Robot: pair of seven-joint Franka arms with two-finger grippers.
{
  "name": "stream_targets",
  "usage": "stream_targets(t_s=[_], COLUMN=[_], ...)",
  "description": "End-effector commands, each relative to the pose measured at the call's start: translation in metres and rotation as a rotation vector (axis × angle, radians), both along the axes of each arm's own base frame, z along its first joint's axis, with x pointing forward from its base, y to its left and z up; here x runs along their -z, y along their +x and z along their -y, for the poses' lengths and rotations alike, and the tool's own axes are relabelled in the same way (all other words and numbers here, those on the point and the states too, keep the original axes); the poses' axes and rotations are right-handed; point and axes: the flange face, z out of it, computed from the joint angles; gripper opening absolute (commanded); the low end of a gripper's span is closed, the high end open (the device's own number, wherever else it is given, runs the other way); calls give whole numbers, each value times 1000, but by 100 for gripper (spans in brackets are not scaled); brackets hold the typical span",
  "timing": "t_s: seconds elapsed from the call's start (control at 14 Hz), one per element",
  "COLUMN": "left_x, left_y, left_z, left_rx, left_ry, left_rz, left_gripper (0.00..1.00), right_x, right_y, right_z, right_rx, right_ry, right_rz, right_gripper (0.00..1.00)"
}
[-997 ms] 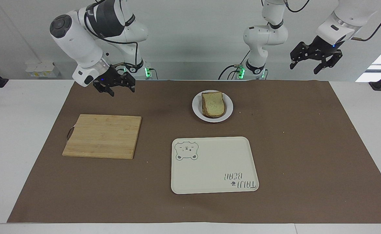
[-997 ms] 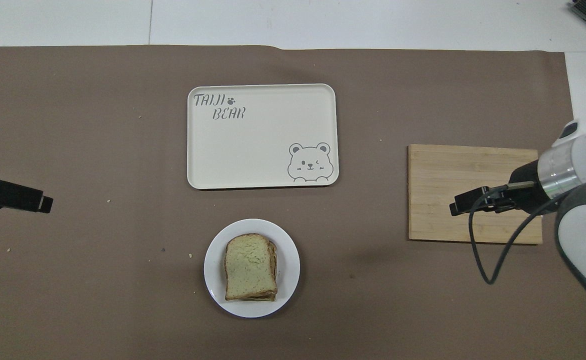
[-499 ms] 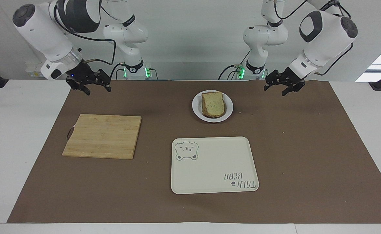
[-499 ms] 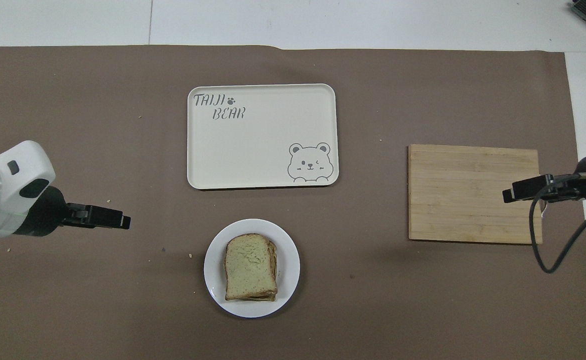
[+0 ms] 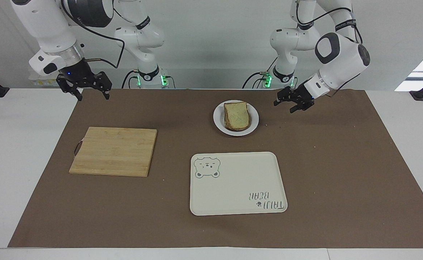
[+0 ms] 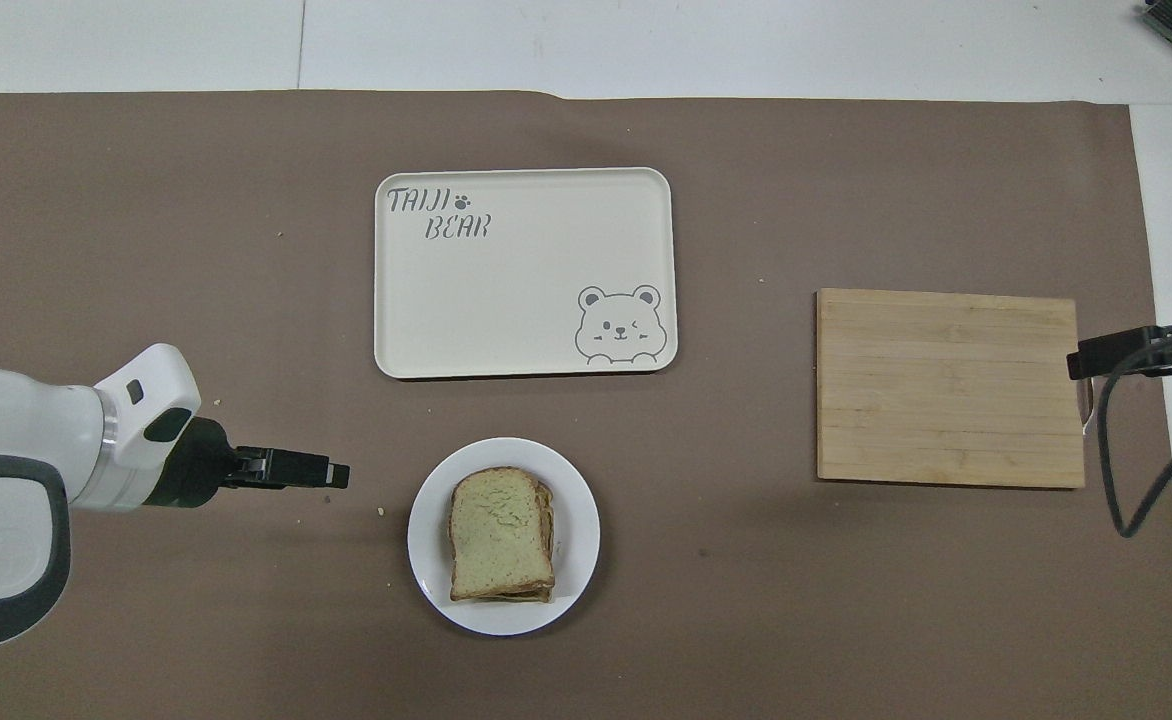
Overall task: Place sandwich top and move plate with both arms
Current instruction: 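Move the left gripper to the white plate rim and grip it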
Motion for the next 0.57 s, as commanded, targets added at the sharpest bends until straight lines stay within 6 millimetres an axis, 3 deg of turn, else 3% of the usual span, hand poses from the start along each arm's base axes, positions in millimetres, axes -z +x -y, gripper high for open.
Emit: stream_targets(t_s=[0.0, 0.14, 0.28, 0.5], left_x=[33, 66, 83, 120], left_y=[-28, -44, -47, -68], left_z=[2, -5, -9, -10], left_rx=[1, 5, -17, 0], left_ry=[-96, -155, -153, -268], left_rz=[29, 52, 54, 78], left_gripper=[100, 100, 100, 99], right_x=[-4, -16, -13, -14], right_y=[9, 16, 21, 18], right_z=[-2, -7, -8, -4], right_rx=[33, 29, 35, 43], right_ry=[-17, -13, 19, 22], right_rz=[6, 34, 37, 33], right_gripper=[100, 100, 100, 100])
